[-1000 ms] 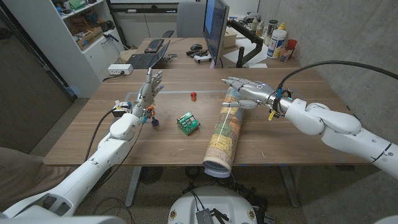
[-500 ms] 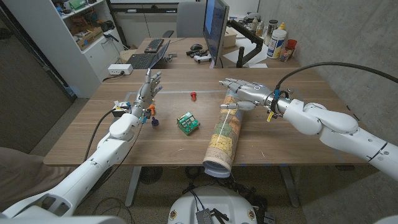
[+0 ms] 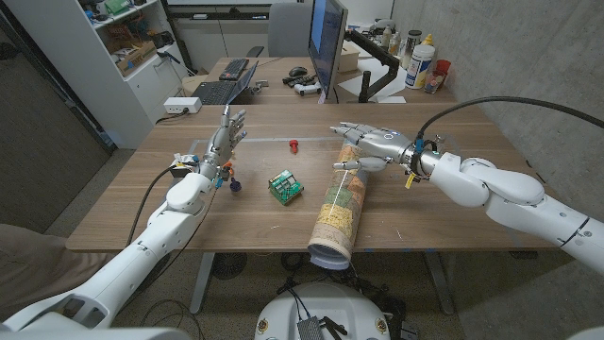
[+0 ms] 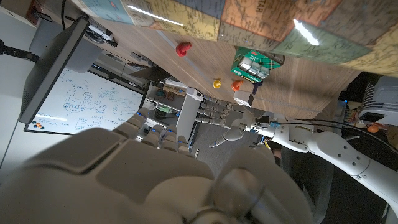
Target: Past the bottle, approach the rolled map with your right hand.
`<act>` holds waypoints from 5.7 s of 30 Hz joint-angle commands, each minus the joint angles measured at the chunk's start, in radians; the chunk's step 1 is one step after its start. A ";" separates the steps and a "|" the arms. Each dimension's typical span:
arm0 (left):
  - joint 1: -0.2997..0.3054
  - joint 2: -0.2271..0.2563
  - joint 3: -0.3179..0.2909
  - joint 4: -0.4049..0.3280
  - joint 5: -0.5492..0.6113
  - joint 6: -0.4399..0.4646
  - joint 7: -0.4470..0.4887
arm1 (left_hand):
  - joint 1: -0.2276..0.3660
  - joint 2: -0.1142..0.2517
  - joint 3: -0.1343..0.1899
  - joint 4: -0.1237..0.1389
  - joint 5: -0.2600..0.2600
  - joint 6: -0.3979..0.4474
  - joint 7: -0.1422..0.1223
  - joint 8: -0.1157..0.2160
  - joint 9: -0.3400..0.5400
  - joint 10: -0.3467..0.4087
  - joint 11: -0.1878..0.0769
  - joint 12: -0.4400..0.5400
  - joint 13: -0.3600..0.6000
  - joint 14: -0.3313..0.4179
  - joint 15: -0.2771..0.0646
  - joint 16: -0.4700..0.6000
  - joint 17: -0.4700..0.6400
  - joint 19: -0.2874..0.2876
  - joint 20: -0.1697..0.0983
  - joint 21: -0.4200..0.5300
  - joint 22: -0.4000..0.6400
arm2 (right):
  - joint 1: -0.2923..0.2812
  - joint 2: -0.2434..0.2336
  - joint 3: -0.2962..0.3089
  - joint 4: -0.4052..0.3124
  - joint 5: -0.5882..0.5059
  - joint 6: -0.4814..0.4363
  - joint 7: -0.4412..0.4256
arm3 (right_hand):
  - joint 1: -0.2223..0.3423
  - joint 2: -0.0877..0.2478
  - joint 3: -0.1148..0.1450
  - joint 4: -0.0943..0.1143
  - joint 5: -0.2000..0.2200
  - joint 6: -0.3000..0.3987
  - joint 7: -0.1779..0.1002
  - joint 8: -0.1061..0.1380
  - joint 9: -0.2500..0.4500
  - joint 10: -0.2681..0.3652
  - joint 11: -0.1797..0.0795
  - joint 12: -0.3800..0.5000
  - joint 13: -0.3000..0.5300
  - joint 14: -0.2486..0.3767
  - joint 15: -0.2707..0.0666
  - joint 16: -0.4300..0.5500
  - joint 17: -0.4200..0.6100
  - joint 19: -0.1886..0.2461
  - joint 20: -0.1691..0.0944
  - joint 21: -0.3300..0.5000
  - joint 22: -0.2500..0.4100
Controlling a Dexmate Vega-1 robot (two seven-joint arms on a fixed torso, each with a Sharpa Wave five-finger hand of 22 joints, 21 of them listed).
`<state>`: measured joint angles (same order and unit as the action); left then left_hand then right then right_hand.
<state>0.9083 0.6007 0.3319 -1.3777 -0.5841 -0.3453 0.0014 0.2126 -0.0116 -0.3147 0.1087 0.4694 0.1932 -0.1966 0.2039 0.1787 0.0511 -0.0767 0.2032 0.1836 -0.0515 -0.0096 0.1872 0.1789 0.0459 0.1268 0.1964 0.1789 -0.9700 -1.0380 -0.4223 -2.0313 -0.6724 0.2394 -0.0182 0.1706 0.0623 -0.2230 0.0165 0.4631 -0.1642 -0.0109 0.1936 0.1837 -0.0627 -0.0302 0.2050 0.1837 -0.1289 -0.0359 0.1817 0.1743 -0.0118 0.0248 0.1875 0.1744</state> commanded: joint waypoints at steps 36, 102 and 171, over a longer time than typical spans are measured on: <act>-0.006 0.002 0.012 0.019 0.004 -0.024 -0.040 | 0.012 -0.004 -0.005 0.000 -0.001 0.006 -0.008 -0.005 0.006 -0.003 0.000 -0.003 0.002 -0.013 0.002 0.001 0.003 0.001 -0.002 0.001 0.002 | -0.018 0.008 -0.018 0.020 -0.048 0.053 -0.008 | -0.017 0.014 -0.010 0.014 0.016 0.009 -0.010 0.004 0.004 -0.005 -0.012 0.006 0.004 0.005 -0.022 0.003 0.005 0.007 0.005 0.007 0.002; 0.012 0.009 0.011 0.006 0.017 -0.010 -0.007 | 0.004 -0.007 -0.009 0.005 -0.004 0.022 -0.002 -0.005 0.006 0.000 -0.001 -0.003 0.002 -0.011 -0.014 0.003 0.002 0.002 -0.046 0.001 0.001 | 0.053 0.032 -0.081 0.085 -0.005 0.142 0.083 | -0.166 -0.052 -0.096 0.100 0.030 0.020 -0.034 -0.011 0.004 -0.034 -0.023 -0.003 0.004 -0.031 -0.006 -0.001 0.009 -0.017 0.027 0.002 0.002; 0.025 -0.007 0.009 0.021 0.012 -0.026 0.003 | 0.008 -0.022 -0.009 0.001 -0.004 -0.015 0.015 -0.013 0.006 -0.002 0.010 -0.004 0.002 -0.017 -0.012 0.001 0.002 0.006 -0.063 0.002 0.000 | 0.083 0.076 -0.145 0.131 -0.054 0.145 0.111 | -0.155 -0.025 -0.085 0.115 0.051 -0.012 -0.022 -0.009 0.005 -0.068 -0.014 -0.007 0.004 -0.044 -0.007 0.001 0.007 -0.032 0.019 0.002 0.003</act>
<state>0.9295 0.5940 0.3428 -1.3563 -0.5722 -0.3699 0.0002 0.2165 -0.0263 -0.3231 0.1089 0.4656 0.1749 -0.1824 0.1885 0.1840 0.0456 -0.0713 0.1995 0.1835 -0.0643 -0.0224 0.1872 0.1789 0.0478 0.0640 0.1964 0.1772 -0.8916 -0.9674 -0.5561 -1.9031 -0.7159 0.3917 0.0868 0.0152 0.0280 -0.3085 0.1271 0.5068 -0.1647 -0.0319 0.1854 0.1836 -0.1188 -0.0425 0.1996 0.1836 -0.1608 -0.0359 0.1817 0.1816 -0.0386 0.0446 0.1876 0.1743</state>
